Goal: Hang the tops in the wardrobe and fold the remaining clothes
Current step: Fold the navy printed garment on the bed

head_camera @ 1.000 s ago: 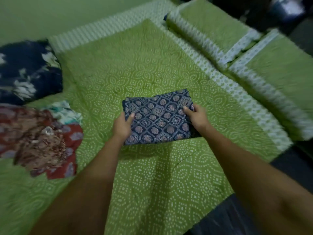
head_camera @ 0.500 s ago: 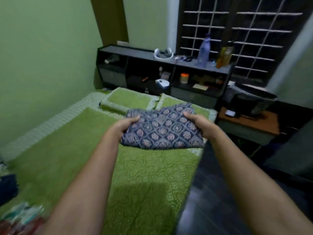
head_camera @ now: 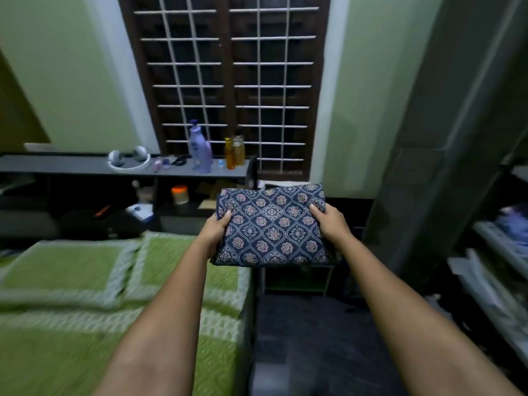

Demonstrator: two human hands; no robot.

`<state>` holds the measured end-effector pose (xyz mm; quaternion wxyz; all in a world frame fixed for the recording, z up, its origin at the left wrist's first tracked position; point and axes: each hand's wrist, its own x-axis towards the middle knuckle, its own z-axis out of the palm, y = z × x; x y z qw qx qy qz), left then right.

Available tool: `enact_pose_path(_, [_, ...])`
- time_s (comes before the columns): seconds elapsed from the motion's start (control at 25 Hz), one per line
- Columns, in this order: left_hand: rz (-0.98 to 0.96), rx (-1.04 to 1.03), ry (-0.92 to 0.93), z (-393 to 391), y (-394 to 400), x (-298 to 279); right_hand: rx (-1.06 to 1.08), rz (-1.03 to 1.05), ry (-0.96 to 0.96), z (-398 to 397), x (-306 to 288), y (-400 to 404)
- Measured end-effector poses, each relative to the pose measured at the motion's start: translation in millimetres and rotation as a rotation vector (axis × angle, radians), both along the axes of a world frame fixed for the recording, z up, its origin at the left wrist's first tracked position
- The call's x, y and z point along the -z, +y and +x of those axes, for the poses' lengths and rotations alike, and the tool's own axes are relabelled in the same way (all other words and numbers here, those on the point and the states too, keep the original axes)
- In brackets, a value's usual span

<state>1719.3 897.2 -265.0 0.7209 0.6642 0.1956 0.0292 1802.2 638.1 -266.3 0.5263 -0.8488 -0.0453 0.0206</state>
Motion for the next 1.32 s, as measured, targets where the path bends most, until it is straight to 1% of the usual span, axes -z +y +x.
enact_pose_path(0.08, [-0.016,0.122,-0.025,74.3,-48.4,-8.1,0.105,0.052,-0.008,44.5,-6.0,-56.2])
enact_pose_path(0.24, [-0.027,0.372,-0.024,212.2,-150.2,-13.8,0.366,0.139,-0.006,121.9,4.5,-169.7])
enact_pose_path(0.36, [-0.007,0.599,-0.008,299.5,-238.7,-18.4,0.590,0.255,-0.022,149.5,0.9,-251.3])
enact_pose_path(0.52, [0.016,0.953,0.024,367.3,-374.4,-34.3,0.906,0.332,-0.062,141.0,-11.8,-353.9])
enact_pose_path(0.68, [0.035,1.208,0.005,408.3,-513.7,-44.6,1.162,0.314,-0.100,121.0,-12.0,-444.7])
enact_pose_path(0.76, [0.047,1.310,-0.025,422.2,-575.3,-48.0,1.251,0.304,-0.123,117.9,-10.1,-485.9])
enact_pose_path(0.88, [0.069,1.399,-0.083,451.5,-657.1,-59.5,1.324,0.298,-0.170,135.2,-18.5,-543.7])
enact_pose_path(1.0, [0.098,1.375,-0.199,489.1,-725.3,-83.4,1.366,0.298,-0.218,171.7,-36.2,-593.5])
enact_pose_path(1.08, [0.094,1.352,-0.244,518.0,-767.0,-102.6,1.393,0.272,-0.240,203.1,-47.9,-630.2])
enact_pose_path(1.16, [0.115,1.383,-0.270,544.1,-804.0,-121.0,1.427,0.226,-0.263,230.2,-67.3,-661.1])
enact_pose_path(1.24, [0.071,1.429,-0.285,566.2,-847.2,-135.6,1.455,0.152,-0.272,248.5,-89.2,-697.9])
enact_pose_path(1.32, [-0.017,1.459,-0.275,582.4,-897.2,-144.8,1.507,0.137,-0.283,256.9,-105.8,-743.3])
